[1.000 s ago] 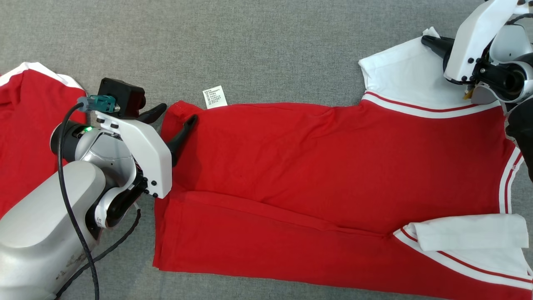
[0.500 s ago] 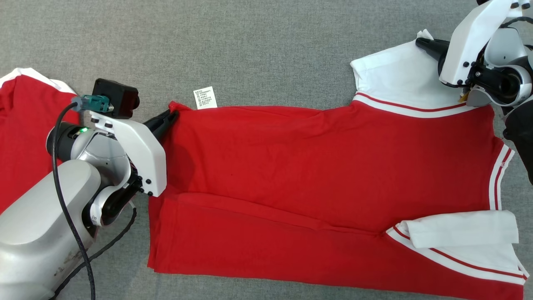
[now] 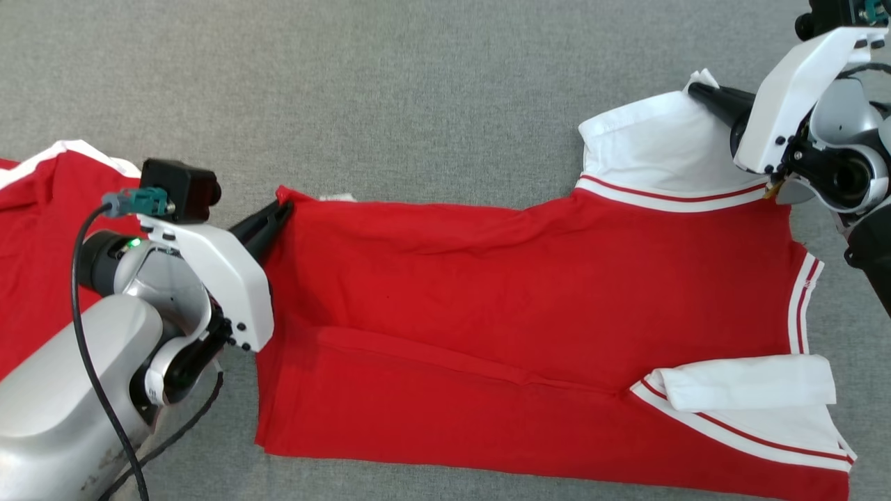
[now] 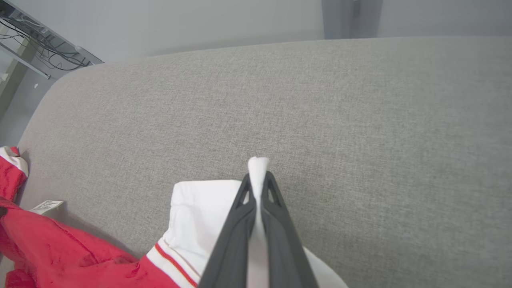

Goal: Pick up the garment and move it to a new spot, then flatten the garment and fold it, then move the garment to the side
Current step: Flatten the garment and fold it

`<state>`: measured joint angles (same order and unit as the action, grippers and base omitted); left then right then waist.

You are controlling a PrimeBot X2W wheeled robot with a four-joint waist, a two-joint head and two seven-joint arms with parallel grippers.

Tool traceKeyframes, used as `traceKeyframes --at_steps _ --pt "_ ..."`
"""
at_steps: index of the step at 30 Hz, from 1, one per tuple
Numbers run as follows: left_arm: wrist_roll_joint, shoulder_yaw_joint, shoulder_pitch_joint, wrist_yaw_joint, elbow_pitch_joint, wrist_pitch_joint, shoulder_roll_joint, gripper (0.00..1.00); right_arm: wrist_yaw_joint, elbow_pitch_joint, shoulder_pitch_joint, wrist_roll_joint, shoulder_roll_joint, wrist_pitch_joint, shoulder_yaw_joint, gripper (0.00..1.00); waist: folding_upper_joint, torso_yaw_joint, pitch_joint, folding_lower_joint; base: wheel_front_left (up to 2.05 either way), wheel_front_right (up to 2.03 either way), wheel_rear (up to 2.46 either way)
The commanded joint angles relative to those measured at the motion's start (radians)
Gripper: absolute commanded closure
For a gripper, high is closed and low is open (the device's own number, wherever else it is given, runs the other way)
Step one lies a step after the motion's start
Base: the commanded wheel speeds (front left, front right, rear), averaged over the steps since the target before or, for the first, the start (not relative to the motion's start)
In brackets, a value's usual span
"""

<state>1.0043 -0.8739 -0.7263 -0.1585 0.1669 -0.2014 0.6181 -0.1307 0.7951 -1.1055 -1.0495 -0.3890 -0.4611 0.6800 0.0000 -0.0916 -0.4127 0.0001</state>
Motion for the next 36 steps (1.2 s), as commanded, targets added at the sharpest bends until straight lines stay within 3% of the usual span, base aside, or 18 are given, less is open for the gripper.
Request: traceKeyframes --at_steps 1,11,18,36 --pt "0.005 0.001 0.013 0.000 -0.003 0.006 0.008 1.00 0.000 -0.010 0.015 -0.011 -0.009 0.009 0.005 1.00 0.0000 0.003 0.018 -0.0001 0.00 0.00 0.00" --pt "0.027 -0.015 0.106 0.005 -0.022 0.020 0.041 1.00 0.000 -0.117 0.127 -0.083 -0.090 0.017 0.087 1.00 0.0000 0.024 0.131 -0.0001 0.00 0.00 0.00" --pt "0.024 -0.022 0.155 -0.022 0.002 0.027 0.076 1.00 0.000 -0.157 0.200 -0.119 -0.146 -0.001 0.126 1.00 0.0000 0.051 0.193 -0.0001 0.00 0.00 0.00" --pt "0.042 -0.056 0.248 -0.035 -0.008 0.012 0.109 1.00 0.000 -0.299 0.369 -0.184 -0.211 -0.027 0.172 1.00 0.0000 0.088 0.276 -0.0001 0.00 0.00 0.00"
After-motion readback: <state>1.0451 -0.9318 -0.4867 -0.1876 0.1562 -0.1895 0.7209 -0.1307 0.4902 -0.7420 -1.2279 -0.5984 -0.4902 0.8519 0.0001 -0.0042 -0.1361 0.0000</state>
